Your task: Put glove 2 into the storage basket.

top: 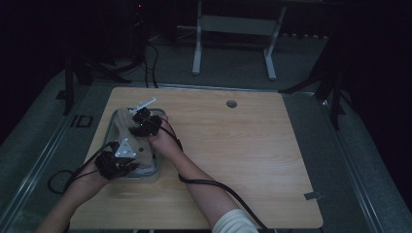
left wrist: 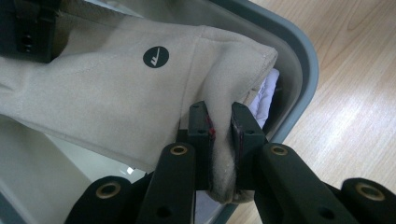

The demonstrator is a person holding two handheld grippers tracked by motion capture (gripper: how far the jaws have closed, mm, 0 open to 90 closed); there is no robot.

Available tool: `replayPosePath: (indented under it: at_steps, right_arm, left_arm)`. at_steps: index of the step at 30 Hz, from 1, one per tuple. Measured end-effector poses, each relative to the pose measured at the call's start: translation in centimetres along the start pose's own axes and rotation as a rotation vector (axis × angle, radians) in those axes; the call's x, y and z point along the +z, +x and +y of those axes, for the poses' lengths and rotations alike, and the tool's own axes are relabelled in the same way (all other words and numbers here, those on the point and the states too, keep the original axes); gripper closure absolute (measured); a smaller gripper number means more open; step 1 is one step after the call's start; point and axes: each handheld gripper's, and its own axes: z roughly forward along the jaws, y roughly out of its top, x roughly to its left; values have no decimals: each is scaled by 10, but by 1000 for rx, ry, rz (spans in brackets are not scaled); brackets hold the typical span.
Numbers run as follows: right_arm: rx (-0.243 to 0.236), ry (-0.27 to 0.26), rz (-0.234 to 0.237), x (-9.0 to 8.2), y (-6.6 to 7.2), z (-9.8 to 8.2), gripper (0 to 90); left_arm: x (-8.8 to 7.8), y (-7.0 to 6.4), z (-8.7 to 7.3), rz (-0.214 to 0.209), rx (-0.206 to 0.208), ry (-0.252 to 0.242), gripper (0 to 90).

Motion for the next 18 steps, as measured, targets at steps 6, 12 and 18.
replayPosePath:
  at_steps: [6, 12, 18]
  right_arm:
    - [24, 6, 23, 5, -9, -5, 690]
    - [16, 3, 27, 3, -9, -4, 610]
    - [29, -44, 35, -15, -17, -3, 392]
  left_arm:
    - [9, 3, 0, -23, -16, 10, 812]
    - [14, 7, -5, -54, -40, -3, 810]
    - [15, 7, -4, -62, -46, 5, 804]
